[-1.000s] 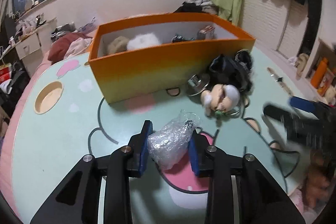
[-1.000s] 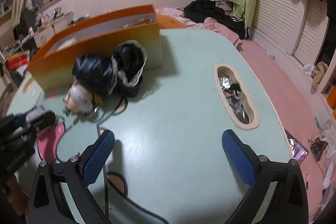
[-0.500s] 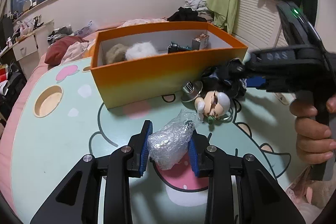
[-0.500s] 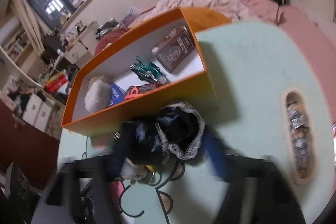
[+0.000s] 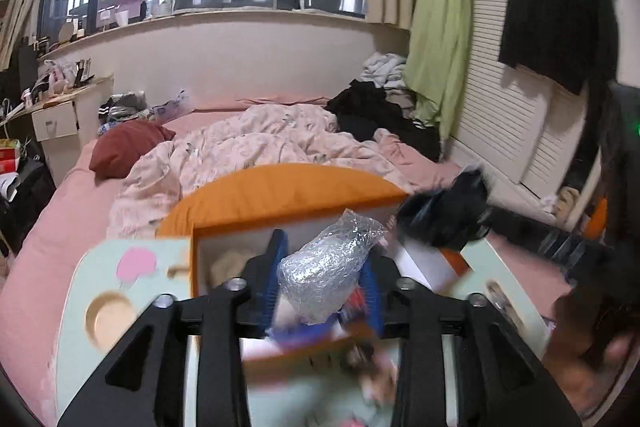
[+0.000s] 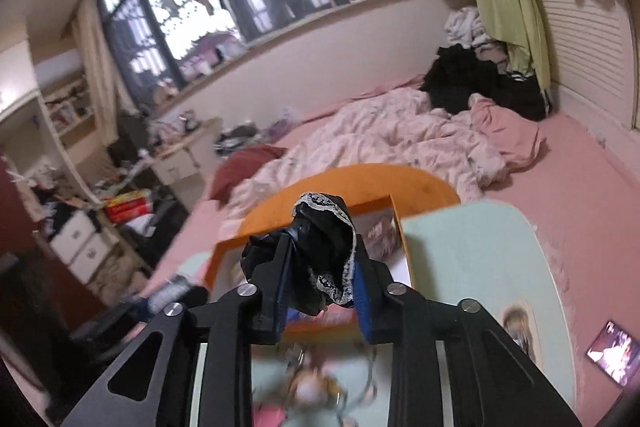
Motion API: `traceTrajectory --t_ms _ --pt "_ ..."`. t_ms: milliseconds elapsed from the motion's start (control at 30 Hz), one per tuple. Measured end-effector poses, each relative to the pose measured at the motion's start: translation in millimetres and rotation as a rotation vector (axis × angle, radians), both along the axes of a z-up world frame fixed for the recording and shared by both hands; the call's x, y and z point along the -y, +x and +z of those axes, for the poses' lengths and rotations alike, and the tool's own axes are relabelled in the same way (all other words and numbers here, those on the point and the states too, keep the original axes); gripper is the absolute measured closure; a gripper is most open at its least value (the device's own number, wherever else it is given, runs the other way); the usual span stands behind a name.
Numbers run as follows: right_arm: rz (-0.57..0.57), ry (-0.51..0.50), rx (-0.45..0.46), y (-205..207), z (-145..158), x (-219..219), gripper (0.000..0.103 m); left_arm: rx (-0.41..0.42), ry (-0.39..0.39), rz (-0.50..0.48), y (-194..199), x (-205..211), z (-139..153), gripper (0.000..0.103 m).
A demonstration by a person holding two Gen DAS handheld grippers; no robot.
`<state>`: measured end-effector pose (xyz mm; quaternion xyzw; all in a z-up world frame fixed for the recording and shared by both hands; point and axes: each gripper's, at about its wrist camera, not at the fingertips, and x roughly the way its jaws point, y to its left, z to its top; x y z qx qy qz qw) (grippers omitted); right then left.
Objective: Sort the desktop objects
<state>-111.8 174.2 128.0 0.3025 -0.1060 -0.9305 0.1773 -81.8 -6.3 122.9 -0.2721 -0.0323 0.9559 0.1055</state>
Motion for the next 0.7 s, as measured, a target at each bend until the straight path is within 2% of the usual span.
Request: traceTrajectory --t_ms 33,67,133,200,300,333,400,500,700 --pt "-0.005 0.043 0.022 -11 -7 6 0.060 0.012 -0.019 0.029 -13 1 -7 0.037" --pt "-0.023 0.095 0.049 -23 -16 15 0.057 0.020 -0.032 0.065 -19 3 -12 0.024" --pt "-0.062 0.142 0.097 -33 -34 20 0.057 0.037 -0.044 0.101 -25 10 -24 0.024" --pt "-0.049 0.110 0.106 -25 -45 16 0.054 0.043 -0.008 0.081 -18 15 -28 0.024" --pt "-0.082 0.098 0.041 4 -42 2 0.024 0.046 0.039 0.040 3 22 -26 0.021" --pt "-0.103 0.105 0.015 16 -39 -2 0.019 0.055 0.035 0.032 10 22 -26 0.021" --pt "-0.106 0.110 0.000 35 -39 -8 0.018 0.085 0.028 0.017 26 22 -30 0.021" --pt "-0.051 0.143 0.056 67 -54 -13 0.017 0.159 0.002 -0.022 50 20 -48 0.021" --pt "0.030 0.305 0.218 105 -117 -7 0.017 0.338 -0.096 -0.006 71 12 -107 0.020"
